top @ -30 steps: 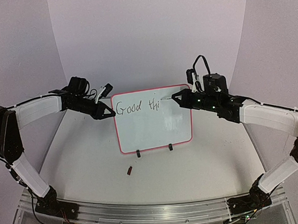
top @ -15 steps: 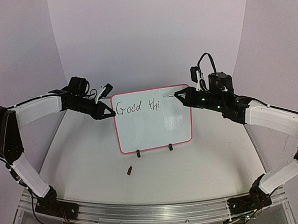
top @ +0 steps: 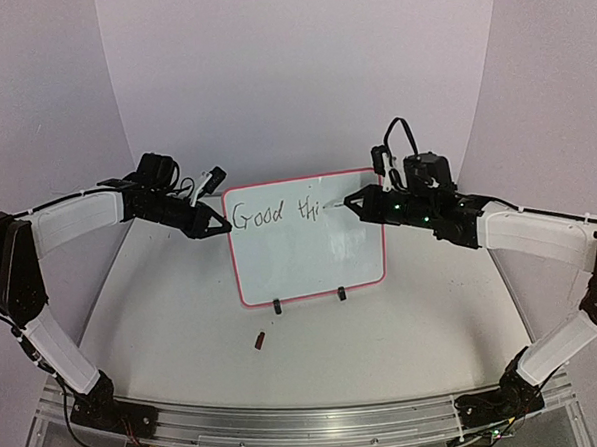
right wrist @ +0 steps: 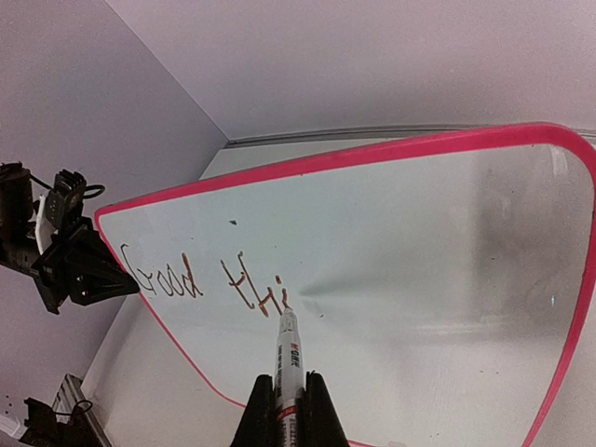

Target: Write a sentence on the whiteboard

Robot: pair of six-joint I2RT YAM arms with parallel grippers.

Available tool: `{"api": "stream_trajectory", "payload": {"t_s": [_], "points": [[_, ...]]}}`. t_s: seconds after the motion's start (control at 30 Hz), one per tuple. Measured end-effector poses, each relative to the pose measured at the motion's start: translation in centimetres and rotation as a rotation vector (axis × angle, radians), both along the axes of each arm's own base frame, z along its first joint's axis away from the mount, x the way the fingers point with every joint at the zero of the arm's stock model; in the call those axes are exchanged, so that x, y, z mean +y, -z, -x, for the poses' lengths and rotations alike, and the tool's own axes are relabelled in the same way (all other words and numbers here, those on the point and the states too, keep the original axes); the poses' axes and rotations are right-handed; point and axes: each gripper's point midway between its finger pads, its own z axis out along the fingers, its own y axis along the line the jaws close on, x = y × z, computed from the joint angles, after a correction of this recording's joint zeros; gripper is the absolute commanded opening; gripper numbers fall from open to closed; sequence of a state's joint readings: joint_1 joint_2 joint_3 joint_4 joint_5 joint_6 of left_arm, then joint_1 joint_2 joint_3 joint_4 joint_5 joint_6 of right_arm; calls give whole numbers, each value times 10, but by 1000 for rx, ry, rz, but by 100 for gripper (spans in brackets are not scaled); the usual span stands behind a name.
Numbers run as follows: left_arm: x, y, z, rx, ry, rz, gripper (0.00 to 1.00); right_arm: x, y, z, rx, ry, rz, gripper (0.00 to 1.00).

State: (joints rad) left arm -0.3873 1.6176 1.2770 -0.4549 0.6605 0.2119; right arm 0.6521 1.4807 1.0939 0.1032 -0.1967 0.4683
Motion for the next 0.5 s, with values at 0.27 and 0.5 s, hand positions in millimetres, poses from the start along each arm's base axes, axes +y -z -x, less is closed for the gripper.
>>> {"api": "stream_trajectory", "payload": {"t_s": [0.27, 0.5], "points": [[0, 0, 0, 0, 0, 0, 0, 3, 10, -4, 13, -1, 20, 0], [0, 0, 0, 0, 0, 0, 0, 4, 3, -6, -3, 0, 15, 0]]}}
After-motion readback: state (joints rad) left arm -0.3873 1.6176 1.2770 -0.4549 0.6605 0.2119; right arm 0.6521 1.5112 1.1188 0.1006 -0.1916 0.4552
